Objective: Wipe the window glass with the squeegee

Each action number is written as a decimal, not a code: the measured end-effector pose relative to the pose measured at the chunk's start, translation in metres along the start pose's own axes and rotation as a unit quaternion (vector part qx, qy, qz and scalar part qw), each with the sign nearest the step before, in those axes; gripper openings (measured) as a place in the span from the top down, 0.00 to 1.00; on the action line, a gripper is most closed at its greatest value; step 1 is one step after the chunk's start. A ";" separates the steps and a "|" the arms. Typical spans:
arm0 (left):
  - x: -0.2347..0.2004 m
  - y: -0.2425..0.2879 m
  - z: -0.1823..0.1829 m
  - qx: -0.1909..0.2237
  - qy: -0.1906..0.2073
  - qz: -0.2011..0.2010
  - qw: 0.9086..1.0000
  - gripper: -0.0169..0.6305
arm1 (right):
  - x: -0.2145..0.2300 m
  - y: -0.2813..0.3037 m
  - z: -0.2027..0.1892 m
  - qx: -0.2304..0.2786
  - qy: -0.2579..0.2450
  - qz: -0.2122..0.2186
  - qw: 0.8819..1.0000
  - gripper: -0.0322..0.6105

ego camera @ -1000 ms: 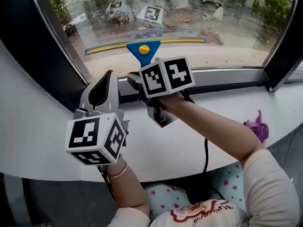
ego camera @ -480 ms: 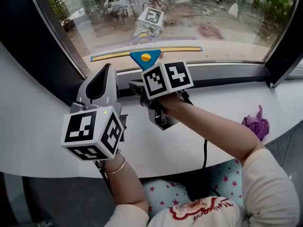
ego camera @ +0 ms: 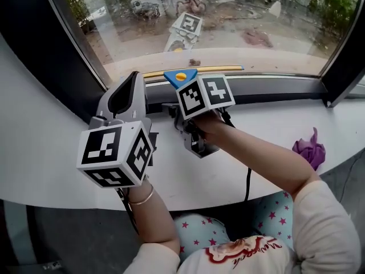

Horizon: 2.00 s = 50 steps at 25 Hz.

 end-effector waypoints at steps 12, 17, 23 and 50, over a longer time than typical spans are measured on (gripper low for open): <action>-0.023 -0.034 0.023 0.046 -0.004 0.031 0.998 0.97 | -0.041 -0.029 0.016 0.017 -0.098 0.001 0.995 0.91; -0.046 -0.055 0.049 0.019 0.072 0.052 0.996 0.97 | -0.133 -0.062 0.072 0.065 -0.198 0.024 0.978 0.91; -0.062 -0.061 0.111 0.056 0.114 0.065 0.990 0.97 | -0.230 -0.112 0.158 0.154 -0.245 0.050 0.956 0.91; -0.050 -0.058 0.111 0.053 0.180 0.094 0.978 0.97 | -0.284 -0.181 0.315 0.264 -0.284 -0.090 0.918 0.91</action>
Point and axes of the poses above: the fingertips, and each gripper's own axes: y forward along the fingers, x to its right, z out of its top, the point moved 3 cm from there along -y, backward along the fingers, and after that the axes turned 6 degrees about -x, right-handed, at the moved point
